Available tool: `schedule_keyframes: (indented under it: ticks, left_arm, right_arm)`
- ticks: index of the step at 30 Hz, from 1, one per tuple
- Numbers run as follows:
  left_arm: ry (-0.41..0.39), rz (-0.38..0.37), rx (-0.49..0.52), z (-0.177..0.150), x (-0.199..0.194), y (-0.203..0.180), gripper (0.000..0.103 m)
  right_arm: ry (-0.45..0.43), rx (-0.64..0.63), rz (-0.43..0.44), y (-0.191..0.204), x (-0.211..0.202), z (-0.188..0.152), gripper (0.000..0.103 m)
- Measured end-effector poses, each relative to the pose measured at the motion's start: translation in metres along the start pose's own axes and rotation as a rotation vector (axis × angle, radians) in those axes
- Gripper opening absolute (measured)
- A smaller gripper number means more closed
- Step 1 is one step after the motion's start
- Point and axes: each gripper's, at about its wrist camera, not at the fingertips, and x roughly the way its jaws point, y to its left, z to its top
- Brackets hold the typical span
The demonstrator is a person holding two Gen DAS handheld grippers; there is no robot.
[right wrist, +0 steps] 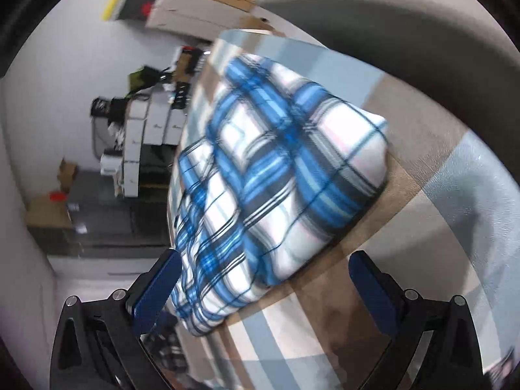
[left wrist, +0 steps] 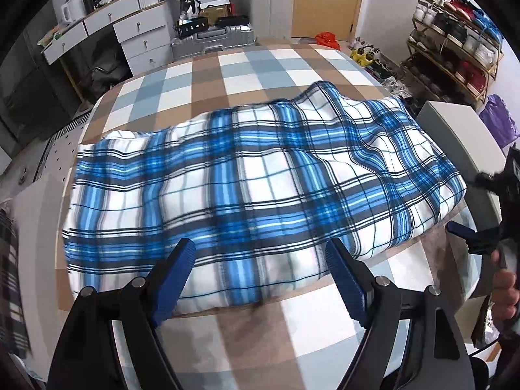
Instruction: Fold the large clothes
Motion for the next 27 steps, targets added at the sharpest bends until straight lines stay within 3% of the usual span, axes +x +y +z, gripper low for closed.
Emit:
schedule_keyframes:
  ticks: [6,7,8,9,10,11,13,15,19,22,27]
  left_arm:
    - [0.053,-0.063,-0.065,-0.007,0.035,0.000,0.079]
    - [0.054,-0.070,-0.073,-0.008,0.039,0.001,0.079]
    - [0.049,-0.075,-0.072,-0.008,0.042,0.002,0.079]
    - [0.043,-0.075,-0.062,-0.007,0.045,0.002,0.079]
    - [0.042,-0.071,-0.051,-0.006,0.047,0.002,0.079]
    - [0.041,-0.071,-0.037,-0.006,0.048,0.002,0.079]
    - [0.029,-0.069,-0.016,-0.004,0.048,0.002,0.079]
    - [0.032,-0.062,0.014,-0.003,0.048,0.000,0.079]
    - [0.044,-0.003,0.113,-0.006,0.049,-0.015,0.080]
    - [0.053,-0.005,0.112,-0.009,0.050,-0.018,0.079]
    - [0.065,-0.104,0.153,-0.021,0.045,-0.034,0.079]
  right_arm:
    - [-0.034,-0.043,-0.007,0.015,0.012,0.013,0.103]
    - [-0.052,-0.050,-0.006,0.016,0.013,0.014,0.098]
    - [-0.076,-0.061,-0.016,0.017,0.014,0.014,0.072]
    - [-0.107,-0.079,-0.060,0.018,0.019,0.015,0.056]
    - [-0.109,-0.087,-0.087,0.017,0.022,0.015,0.028]
    - [-0.131,-0.092,-0.092,0.013,0.025,0.014,0.021]
    - [-0.192,-0.125,-0.081,0.008,0.026,0.007,0.015]
    - [-0.221,-0.233,-0.148,0.023,0.023,0.003,0.012]
    - [-0.331,-0.401,-0.170,0.053,0.007,-0.015,0.007]
    - [-0.383,-0.500,-0.202,0.069,-0.001,-0.030,0.006]
    - [-0.398,-0.448,-0.177,0.057,-0.033,-0.038,0.006]
